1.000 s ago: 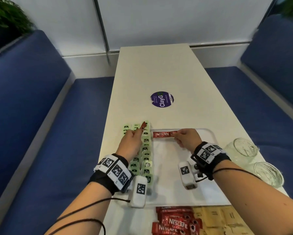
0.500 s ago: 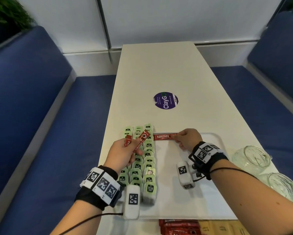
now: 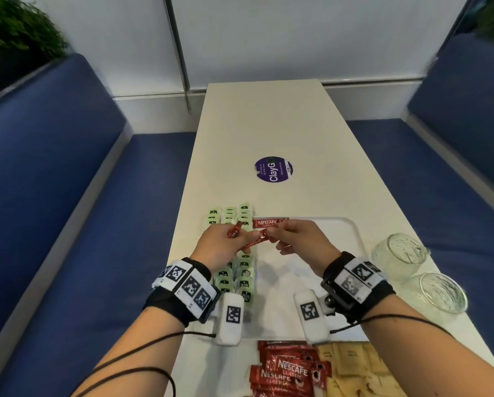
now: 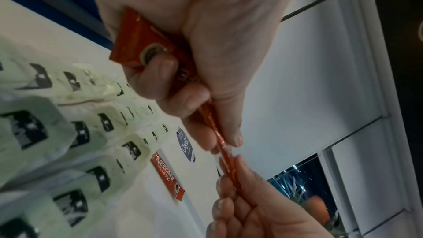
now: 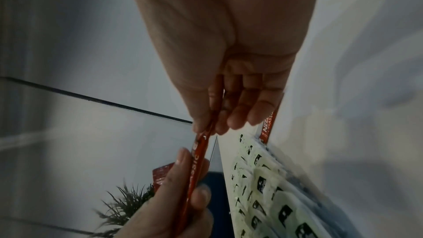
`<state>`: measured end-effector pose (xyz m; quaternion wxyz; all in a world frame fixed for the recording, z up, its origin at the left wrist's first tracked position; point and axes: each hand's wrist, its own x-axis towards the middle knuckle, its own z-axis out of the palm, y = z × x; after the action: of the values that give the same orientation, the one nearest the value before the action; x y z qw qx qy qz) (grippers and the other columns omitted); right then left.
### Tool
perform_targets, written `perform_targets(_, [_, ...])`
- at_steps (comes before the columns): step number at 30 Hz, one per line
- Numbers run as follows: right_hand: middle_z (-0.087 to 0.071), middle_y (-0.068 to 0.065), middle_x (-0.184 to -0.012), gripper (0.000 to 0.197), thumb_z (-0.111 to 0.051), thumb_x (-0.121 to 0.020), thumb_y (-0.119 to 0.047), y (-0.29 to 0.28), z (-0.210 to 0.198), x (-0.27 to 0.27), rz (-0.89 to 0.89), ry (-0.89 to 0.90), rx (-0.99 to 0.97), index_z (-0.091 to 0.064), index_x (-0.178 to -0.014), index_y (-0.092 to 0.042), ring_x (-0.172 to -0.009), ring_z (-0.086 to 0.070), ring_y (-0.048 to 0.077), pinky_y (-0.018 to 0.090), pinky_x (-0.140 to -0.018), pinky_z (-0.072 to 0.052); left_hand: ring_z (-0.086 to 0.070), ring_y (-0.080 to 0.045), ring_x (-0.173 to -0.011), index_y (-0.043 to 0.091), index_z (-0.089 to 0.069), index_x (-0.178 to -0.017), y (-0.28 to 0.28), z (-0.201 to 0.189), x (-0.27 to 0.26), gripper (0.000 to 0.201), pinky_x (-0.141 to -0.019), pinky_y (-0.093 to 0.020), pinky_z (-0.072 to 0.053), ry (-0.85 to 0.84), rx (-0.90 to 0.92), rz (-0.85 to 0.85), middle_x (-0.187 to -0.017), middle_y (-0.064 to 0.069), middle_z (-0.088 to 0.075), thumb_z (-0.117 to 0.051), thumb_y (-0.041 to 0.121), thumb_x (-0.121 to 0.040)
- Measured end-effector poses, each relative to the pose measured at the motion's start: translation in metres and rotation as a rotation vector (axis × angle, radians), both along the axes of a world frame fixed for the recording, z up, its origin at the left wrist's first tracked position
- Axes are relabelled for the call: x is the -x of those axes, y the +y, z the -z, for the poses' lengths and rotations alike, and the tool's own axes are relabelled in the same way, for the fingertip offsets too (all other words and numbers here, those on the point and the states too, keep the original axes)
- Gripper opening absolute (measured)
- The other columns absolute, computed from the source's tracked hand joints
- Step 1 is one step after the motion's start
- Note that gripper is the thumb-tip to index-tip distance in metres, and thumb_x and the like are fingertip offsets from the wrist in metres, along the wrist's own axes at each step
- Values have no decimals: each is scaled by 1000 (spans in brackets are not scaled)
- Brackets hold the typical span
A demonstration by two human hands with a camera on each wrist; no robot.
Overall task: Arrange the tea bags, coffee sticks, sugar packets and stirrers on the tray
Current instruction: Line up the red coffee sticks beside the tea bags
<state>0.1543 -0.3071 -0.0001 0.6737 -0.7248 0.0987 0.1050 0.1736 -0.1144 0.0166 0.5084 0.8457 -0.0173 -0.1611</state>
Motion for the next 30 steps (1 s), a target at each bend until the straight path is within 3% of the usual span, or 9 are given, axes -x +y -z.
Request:
perform_targets(2, [-67,6,-77,18,-69,-88,-15,-2,0,7,103,-29,-39,-68,-92,3,-60,-56,13,25,-62,-51,-43,-10,-48,15,-77,-83,-1,-2,6,34,-48,-22,-35,25,42,-47,-61,3,-64,-70,48,-85])
perform_targets(5, [-66,9,-80,15,-68,-89,-13,-3,-1,17,200,-33,-107,-67,-93,1,-59,-54,14,26,-62,-52,-41,-11,-53,16,-74,-94,-6,-2,18,26,-50,-22,-35,123,197,-111,-65,5,-56,-76,40,-82])
perform_targets(11, [-66,7,-78,15,-68,-88,-9,7,-4,34,124,-16,-149,-69,-97,2,-61,-55,14,25,-60,-54,-48,-1,-44,19,-73,-95,-19,1,35,16,-50,-21,-37,84,274,-240,-60,14,-60,-79,24,-81])
perform_targets(14, [-67,9,-78,22,-72,-86,-11,3,-5,36,115,-2,-115,-69,-99,6,-58,-56,13,25,-60,-55,-43,-8,-48,18,-73,-92,-19,3,36,16,-50,-22,-36,117,311,-283,-58,12,-57,-81,23,-79])
perform_targets(17, [-68,8,-76,14,-71,-85,-9,-5,-4,37,115,12,-86,-70,-92,3,-57,-57,13,25,-59,-56,-41,-10,-50,16,-74,-95,-17,5,36,18,-50,-23,-36,132,301,-276,-62,7,-58,-81,21,-79])
perform_targets(21, [-69,7,-75,9,-67,-88,-6,-15,4,31,148,6,5,-71,-90,2,-57,-56,13,22,-55,-52,-46,-12,-56,13,-68,-109,-12,5,29,21,-51,-24,-39,121,290,-312,-84,-1,-69,-69,18,-89])
perform_targets(24, [-68,10,-75,8,-66,-89,-5,-34,21,19,230,63,117,-71,-85,-1,-55,-54,15,26,-52,-50,-56,-13,-79,17,-54,-117,-4,5,22,27,-62,-29,-44,116,226,-345,-108,-1,-65,-61,27,-93])
perform_targets(27, [-65,13,-66,13,-67,-89,-10,-47,41,0,247,175,236,-69,-77,-5,-52,-57,20,36,-59,-57,-54,-14,-75,23,-41,-118,3,11,17,23,-62,-29,-43,159,260,-350,-106,0,-66,-44,34,-99])
perform_targets(30, [-64,13,-61,13,-68,-89,-12,-43,51,-16,217,222,294,-68,-78,-6,-51,-60,22,36,-61,-60,-52,-13,-71,21,-38,-116,8,23,11,17,-62,-30,-42,87,203,-331,-106,-1,-66,-34,30,-102])
